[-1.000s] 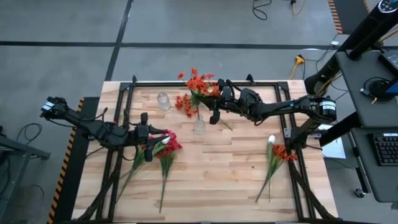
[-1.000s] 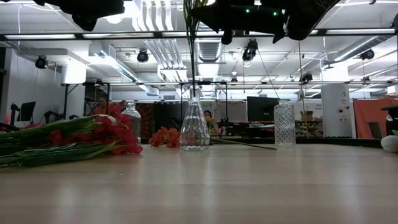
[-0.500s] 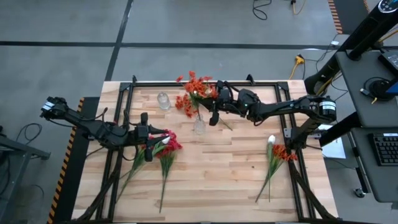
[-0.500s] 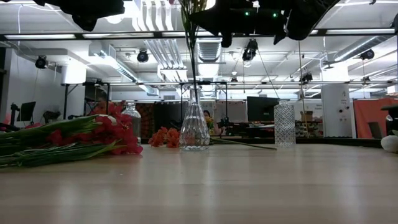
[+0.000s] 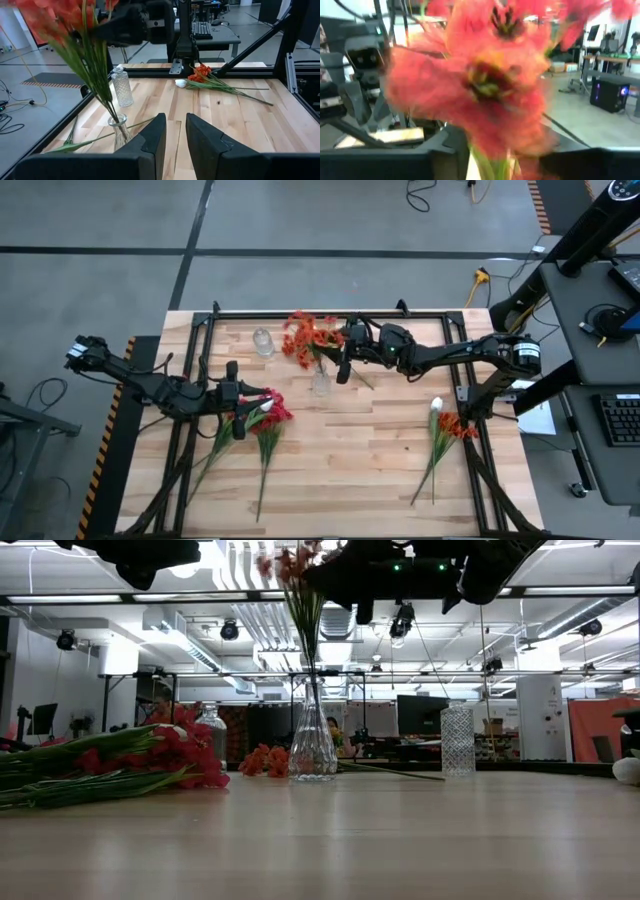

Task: Sort flowers into vase by color
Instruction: Put the middle orange flowers into the bottom transparent vase

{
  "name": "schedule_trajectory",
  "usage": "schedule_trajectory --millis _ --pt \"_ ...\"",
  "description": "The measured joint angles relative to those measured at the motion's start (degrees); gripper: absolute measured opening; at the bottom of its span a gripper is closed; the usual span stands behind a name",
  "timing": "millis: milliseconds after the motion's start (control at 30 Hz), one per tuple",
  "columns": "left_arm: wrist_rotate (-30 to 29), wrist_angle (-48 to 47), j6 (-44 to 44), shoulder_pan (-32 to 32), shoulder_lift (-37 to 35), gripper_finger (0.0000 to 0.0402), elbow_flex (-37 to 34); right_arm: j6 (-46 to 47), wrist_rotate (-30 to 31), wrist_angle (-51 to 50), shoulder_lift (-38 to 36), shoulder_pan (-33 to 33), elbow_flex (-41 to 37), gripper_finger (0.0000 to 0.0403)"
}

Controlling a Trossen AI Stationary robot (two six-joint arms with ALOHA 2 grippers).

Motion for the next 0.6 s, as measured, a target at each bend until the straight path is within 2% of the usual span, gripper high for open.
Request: schedule_trajectory --millis 267,600 --pt "0.0 0.0 -0.13 0.01 0.0 0.0059 0.0 0.44 1.46 -9.06 -2.73 0.0 0.0 0.0197" --pt "-0.09 0.0 -0.2 0.0 0.0 0.0059 0.0 2.37 1.57 -22.17 -8.21 0.0 0.0 0.0253"
